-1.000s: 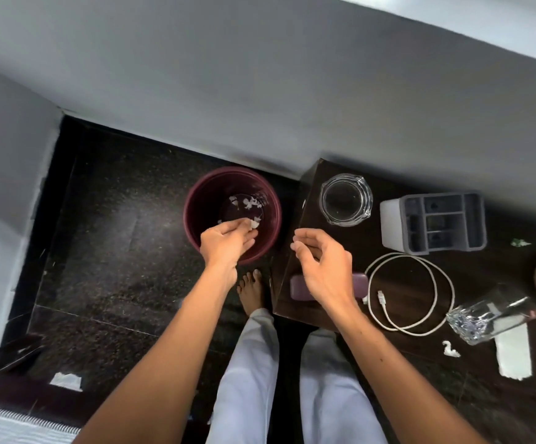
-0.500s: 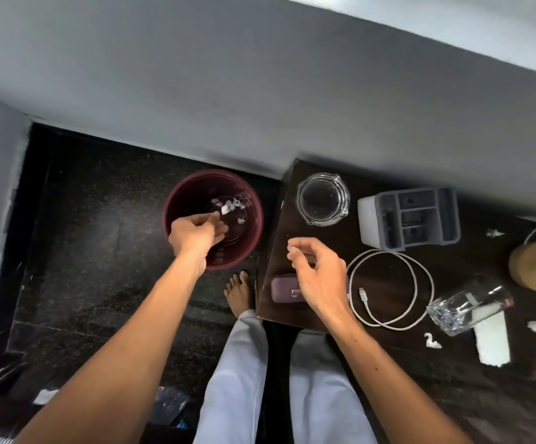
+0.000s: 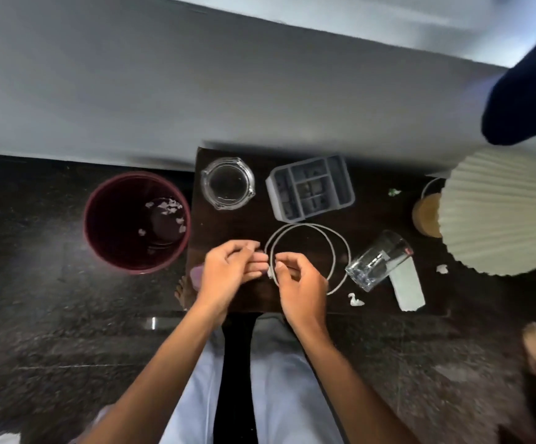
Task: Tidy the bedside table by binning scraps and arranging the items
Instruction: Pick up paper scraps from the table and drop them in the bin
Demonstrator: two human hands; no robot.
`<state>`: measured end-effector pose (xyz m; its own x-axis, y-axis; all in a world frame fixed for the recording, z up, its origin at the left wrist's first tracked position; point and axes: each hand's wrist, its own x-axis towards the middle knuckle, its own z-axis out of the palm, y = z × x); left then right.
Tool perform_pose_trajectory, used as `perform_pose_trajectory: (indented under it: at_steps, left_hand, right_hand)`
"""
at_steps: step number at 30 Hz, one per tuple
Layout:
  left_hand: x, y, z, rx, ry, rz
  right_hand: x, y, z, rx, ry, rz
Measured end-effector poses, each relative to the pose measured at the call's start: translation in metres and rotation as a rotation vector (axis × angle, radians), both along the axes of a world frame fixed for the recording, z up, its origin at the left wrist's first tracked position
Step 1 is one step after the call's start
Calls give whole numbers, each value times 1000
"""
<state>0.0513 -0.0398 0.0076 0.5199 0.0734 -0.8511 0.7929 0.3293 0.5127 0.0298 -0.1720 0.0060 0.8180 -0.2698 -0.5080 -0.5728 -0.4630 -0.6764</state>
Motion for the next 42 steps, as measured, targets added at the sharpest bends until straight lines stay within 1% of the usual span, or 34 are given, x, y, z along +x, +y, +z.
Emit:
perform_pose_trajectory:
  at_steps: [6, 10, 15, 20, 28, 31, 35, 38, 42]
  left_hand:
    - [-17, -69, 3, -68, -4, -92]
    - [-23, -92, 4, -82, 25, -137]
    - [-33, -100, -1, -69, 49, -153]
    - [-42, -100, -6, -49, 61, -142]
    - [-50, -95, -15, -55, 77, -131]
    - [-50, -92, -18, -55, 60, -182]
    - [-49, -83, -20, -32, 23, -231]
    - [-48, -75, -19, -8, -12, -219]
    - [-54, -58, -14, 17, -65, -194]
  right_hand:
    - [-41, -64, -6, -286, -39, -208]
    - [-66, -101, -17, -382, 10, -283]
    - [-77, -124, -20, -404, 79, -227]
    - [-78, -132, -36, -406, 70, -141]
    - [-67, -135, -50, -430, 127, -71]
    - [-65, -132, -49, -336, 114, -41]
    - [-58, -112, -30, -91, 116, -71]
    - [-49, -90, -8, 94, 116, -68]
    - [-45, -58, 7, 239, 67, -68]
